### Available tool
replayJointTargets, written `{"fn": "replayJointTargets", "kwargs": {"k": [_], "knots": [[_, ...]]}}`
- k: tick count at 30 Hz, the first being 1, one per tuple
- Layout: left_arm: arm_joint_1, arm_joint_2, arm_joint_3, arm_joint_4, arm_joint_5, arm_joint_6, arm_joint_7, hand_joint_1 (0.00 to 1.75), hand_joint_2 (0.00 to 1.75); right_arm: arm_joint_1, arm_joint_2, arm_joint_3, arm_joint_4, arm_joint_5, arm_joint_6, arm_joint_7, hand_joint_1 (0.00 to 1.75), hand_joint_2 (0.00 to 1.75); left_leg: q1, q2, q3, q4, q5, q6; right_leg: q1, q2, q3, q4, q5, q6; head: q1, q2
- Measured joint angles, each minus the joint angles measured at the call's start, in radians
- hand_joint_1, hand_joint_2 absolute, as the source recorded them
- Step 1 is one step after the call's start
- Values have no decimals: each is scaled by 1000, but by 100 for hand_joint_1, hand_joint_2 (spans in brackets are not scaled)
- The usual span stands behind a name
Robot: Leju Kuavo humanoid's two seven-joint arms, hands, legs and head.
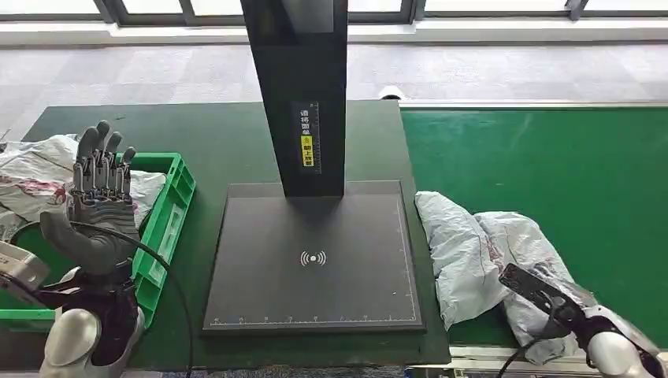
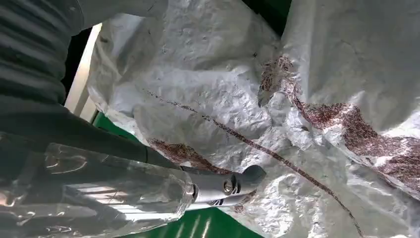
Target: Moved the parcel from conveyor to table for the left to box.
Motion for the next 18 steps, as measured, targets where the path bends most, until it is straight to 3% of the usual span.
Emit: {"fn": "replayJointTargets", "kwargs": {"k": [6,11,12,18], "knots": [[0,0,0,0,0,-1,0,0,0,0,-7,3,8,-1,5,0,0,175,0,0,0,0,0,0,0,0,0,0,0,0,0,0],[0,2,0,0,-8,-6,7,0,0,-1,-40,50,10,-26,79,18,2,175,0,0,0,0,0,0,-1,0,0,0,0,0,0,0],[0,2,0,0,-9,-7,8,0,0,0,-49,61,10,-27,92,24,175,175,0,0,0,0,0,0,-1,0,0,0,0,0,0,0],[-2,2,0,0,-9,-12,17,0,0,32,-143,122,-7,-71,201,2,175,175,0,-1,0,0,0,1,-1,-1,0,0,0,0,0,0]]}}
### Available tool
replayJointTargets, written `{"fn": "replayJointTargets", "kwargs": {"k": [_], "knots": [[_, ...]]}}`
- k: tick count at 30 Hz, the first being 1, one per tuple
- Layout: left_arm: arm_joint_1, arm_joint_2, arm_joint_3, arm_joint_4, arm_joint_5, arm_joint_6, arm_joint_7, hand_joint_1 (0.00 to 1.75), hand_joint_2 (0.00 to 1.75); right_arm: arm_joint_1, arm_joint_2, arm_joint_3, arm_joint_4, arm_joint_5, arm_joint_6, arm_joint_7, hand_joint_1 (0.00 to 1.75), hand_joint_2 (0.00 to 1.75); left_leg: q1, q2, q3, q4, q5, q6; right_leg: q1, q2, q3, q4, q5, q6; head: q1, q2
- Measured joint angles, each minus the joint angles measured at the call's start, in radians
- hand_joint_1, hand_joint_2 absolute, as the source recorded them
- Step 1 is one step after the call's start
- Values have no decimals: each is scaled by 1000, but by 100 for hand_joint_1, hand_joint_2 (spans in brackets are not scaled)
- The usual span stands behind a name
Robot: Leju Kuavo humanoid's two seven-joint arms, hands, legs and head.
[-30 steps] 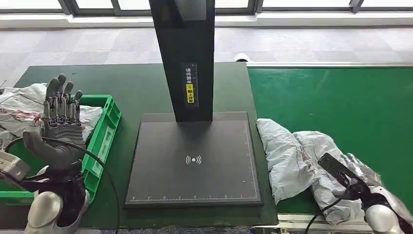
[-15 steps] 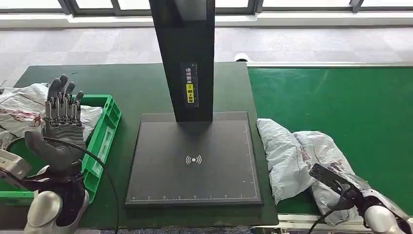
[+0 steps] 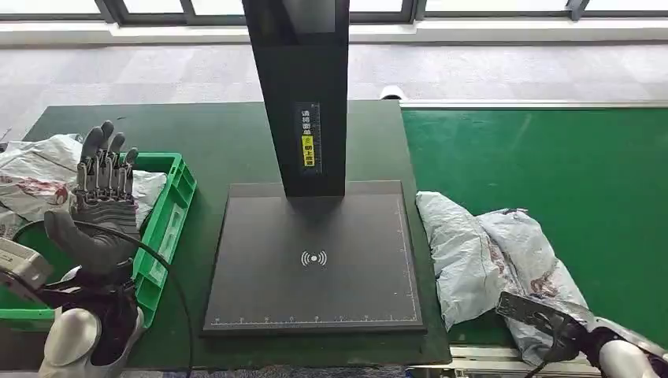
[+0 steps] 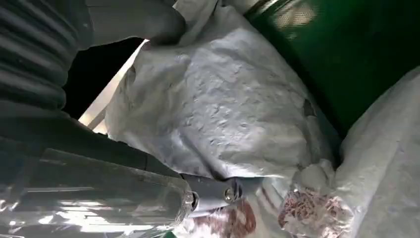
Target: Moved the parcel from conveyor to table for the left to box.
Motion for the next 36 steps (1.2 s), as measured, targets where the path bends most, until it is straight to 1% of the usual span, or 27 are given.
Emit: {"fn": "replayJointTargets", "kwargs": {"k": [4,8,11,15,16,18,21,25,27,32,36], "knots": [[-1,0,0,0,0,-2,1,0,0,7,-41,27,-18,-7,16,-9,175,175,0,0,0,0,0,0,0,0,0,0,0,0,0,0],[-1,0,0,0,0,-8,7,0,0,15,-59,55,-31,-9,18,-10,175,175,0,0,0,0,0,0,0,-1,0,0,0,0,0,0],[-8,0,0,3,1,-21,10,0,0,35,-65,63,-46,-15,10,8,175,175,0,0,0,0,0,0,0,-1,0,0,0,0,0,0],[-19,0,0,7,2,-23,11,0,0,88,-64,64,-90,11,-73,54,175,175,0,-1,0,0,0,0,0,-1,0,0,0,0,0,0],[-17,-1,0,6,2,-23,11,0,0,107,-56,61,-114,43,-121,73,175,175,0,-1,-1,0,0,1,0,-1,1,0,0,0,0,0],[-2,-2,0,-6,-2,-25,16,0,0,130,-14,37,-161,138,-209,115,175,175,0,0,-1,0,0,0,1,0,0,0,0,0,0,0],[14,-4,2,-24,-11,-31,19,0,0,140,37,-5,-213,208,-243,144,175,175,0,1,0,0,0,0,0,1,-1,0,0,0,0,0],[43,-8,4,-48,-14,-34,25,0,0,164,114,-88,-307,313,-351,149,175,175,0,1,-1,0,0,0,0,0,-1,0,0,0,0,0],[56,-9,6,-58,-19,-33,26,0,0,180,159,-139,-367,354,-419,133,175,175,0,1,-1,0,0,0,1,0,-1,0,0,0,0,0],[80,-16,10,-79,-28,-31,16,0,0,217,267,-235,-532,423,-599,37,175,175,0,1,-1,0,0,0,1,0,-1,0,-1,0,0,0],[87,-22,10,-85,-29,-31,15,0,0,234,310,-272,-608,433,-620,31,175,175,0,1,-1,0,0,1,0,0,-1,0,-1,1,0,0]]}}
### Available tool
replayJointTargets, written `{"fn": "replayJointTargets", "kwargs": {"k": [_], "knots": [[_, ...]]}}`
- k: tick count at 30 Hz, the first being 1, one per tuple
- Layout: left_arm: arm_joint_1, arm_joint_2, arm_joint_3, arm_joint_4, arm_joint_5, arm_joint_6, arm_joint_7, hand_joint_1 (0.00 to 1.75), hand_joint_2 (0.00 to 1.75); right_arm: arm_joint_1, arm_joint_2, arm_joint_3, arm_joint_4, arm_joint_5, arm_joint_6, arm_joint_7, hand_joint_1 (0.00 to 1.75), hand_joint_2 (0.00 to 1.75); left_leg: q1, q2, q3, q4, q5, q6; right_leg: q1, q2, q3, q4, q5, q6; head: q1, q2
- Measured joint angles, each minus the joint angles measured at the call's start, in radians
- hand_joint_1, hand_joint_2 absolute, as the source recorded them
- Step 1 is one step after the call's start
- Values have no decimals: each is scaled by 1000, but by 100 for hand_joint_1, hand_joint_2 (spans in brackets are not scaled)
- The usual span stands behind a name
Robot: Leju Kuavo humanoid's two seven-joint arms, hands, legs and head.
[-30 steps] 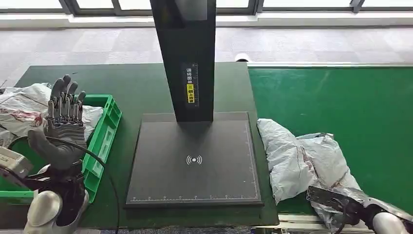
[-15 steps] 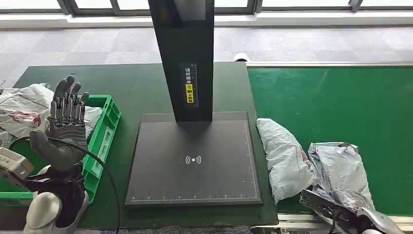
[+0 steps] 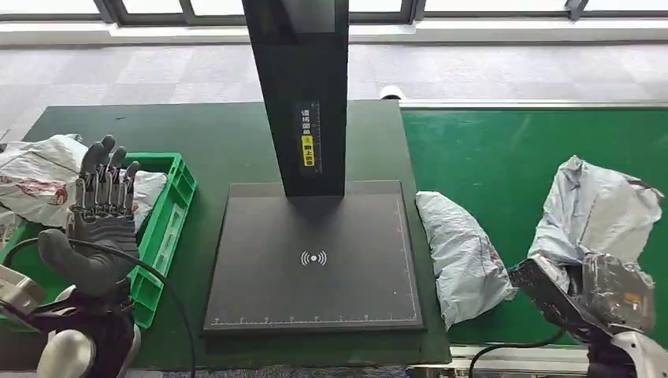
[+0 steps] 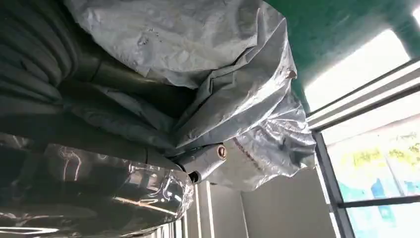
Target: Moved the parcel from conveyor to table for the left to box.
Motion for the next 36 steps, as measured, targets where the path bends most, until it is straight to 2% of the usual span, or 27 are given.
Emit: {"fn": "replayJointTargets", "kwargs": {"k": [9,23,33,36], "knots": [[3,-5,0,-7,0,0,0,0,0,19,34,-20,-52,0,-24,-21,175,175,0,0,0,0,0,0,0,0,0,0,0,0,0,0],[-23,-3,-13,43,50,71,-49,0,0,69,58,-33,-167,27,-526,-290,175,175,0,1,0,0,0,0,0,2,0,0,0,0,0,0],[-34,3,-27,79,57,78,-51,0,0,69,69,-30,-173,34,-545,-302,175,175,0,1,0,0,0,0,0,2,0,0,1,1,0,0],[-40,6,-38,87,65,88,-56,0,0,62,69,-8,-173,55,-582,-336,175,175,0,1,0,0,0,0,0,2,0,0,1,1,0,0]]}}
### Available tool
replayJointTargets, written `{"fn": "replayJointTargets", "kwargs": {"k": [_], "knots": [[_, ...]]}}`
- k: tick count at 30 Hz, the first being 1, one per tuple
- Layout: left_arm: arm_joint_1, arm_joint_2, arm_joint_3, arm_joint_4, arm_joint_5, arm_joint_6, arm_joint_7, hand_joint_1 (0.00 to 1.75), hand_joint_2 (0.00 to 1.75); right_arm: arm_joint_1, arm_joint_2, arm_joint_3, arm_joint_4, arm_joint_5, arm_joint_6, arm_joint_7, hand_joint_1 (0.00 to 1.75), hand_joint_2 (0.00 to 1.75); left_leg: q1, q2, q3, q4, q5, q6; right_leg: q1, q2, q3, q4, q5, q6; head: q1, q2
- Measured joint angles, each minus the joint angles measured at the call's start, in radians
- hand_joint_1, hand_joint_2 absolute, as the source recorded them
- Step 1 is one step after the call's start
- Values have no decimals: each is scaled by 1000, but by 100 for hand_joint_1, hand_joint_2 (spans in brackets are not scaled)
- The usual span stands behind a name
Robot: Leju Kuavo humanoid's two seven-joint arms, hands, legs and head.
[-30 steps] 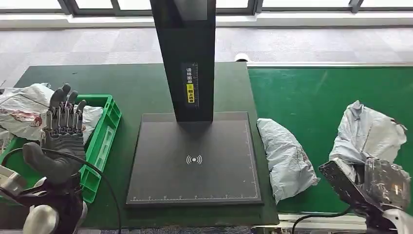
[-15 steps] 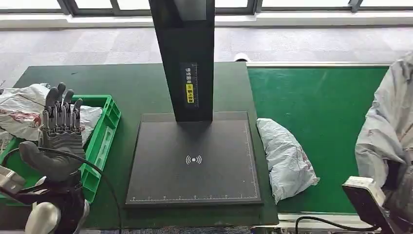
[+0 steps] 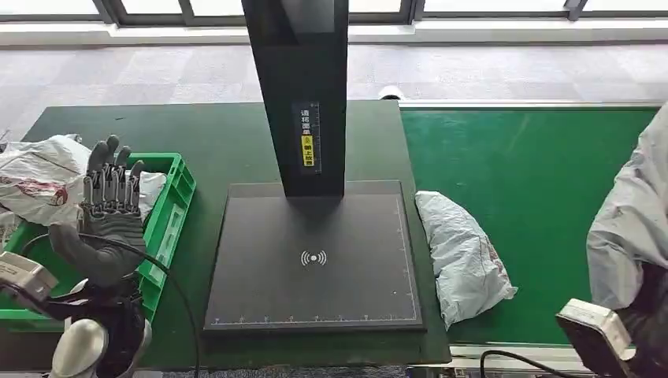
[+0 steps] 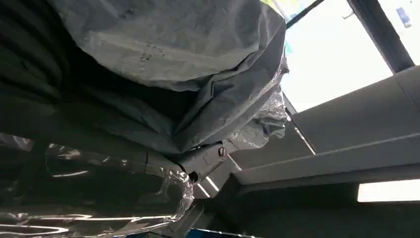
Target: Moved the parcel from conveyor to table for the left to box.
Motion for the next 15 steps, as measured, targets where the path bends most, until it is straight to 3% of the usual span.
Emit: {"fn": "replayJointTargets", "kwargs": {"k": [8,9,10,15], "knots": [[-13,8,-18,12,18,14,-10,0,0,-23,0,55,1,18,-39,-23,175,175,0,0,0,0,0,0,0,0,0,0,0,0,0,0],[-38,13,-45,37,37,16,-13,0,0,-72,-9,153,20,3,-48,-21,175,175,0,0,0,0,1,0,0,0,0,0,0,0,0,0],[-42,13,-50,41,37,16,-13,0,0,-79,-10,166,25,-6,-40,-18,175,175,0,0,0,0,1,0,0,0,0,0,0,0,0,0],[-80,12,-81,69,64,-23,0,0,0,-139,-10,251,90,-151,127,-34,175,175,0,0,0,0,1,1,0,0,0,0,1,1,0,0]]}}
